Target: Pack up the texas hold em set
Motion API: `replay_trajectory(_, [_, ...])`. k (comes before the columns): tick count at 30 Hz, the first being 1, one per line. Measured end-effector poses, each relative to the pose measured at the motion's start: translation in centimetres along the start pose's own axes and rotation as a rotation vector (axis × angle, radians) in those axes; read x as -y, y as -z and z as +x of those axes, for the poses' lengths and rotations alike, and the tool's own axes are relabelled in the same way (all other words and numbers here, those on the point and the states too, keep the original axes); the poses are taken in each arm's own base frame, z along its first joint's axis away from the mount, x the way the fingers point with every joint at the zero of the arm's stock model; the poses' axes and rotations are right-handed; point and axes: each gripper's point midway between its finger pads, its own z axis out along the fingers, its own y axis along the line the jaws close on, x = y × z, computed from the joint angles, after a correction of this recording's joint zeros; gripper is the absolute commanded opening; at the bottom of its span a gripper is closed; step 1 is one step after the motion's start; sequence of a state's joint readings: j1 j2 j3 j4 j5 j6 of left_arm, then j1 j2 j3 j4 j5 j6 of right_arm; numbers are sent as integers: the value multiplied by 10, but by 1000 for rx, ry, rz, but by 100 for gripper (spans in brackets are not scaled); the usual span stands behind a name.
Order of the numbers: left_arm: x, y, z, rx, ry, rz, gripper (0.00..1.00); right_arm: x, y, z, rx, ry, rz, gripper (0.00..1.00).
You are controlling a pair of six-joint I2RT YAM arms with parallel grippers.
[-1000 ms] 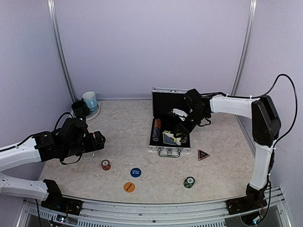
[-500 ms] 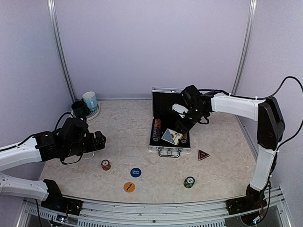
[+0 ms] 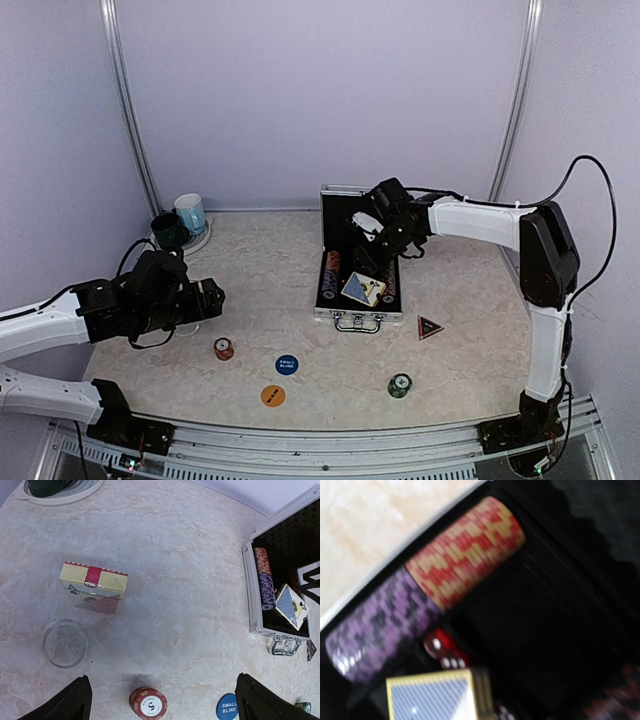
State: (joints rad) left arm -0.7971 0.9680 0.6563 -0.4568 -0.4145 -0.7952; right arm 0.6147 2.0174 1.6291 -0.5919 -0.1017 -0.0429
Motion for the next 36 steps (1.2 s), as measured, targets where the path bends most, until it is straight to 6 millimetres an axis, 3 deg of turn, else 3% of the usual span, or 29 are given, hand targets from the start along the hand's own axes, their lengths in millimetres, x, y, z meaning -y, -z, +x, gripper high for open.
replay_trajectory(6, [-4, 3, 0, 9, 7, 3, 99, -9, -26, -1, -6, -53, -33, 57])
replay_trajectory(15, [-6, 4, 1, 12, 10, 4, 99, -27, -41, 5, -24, -76, -95, 54])
replay_trajectory(21, [-6, 4, 1, 13, 10, 5, 99, -45, -42, 8, -33, -70, -167, 49])
replay_trajectory(28, [-8, 4, 2, 12, 10, 4, 99, -65, -43, 25, -80, -63, -260, 48])
replay_trajectory(36, [-8, 6, 0, 22, 14, 6, 99, -66, -36, 35, -102, -61, -248, 55])
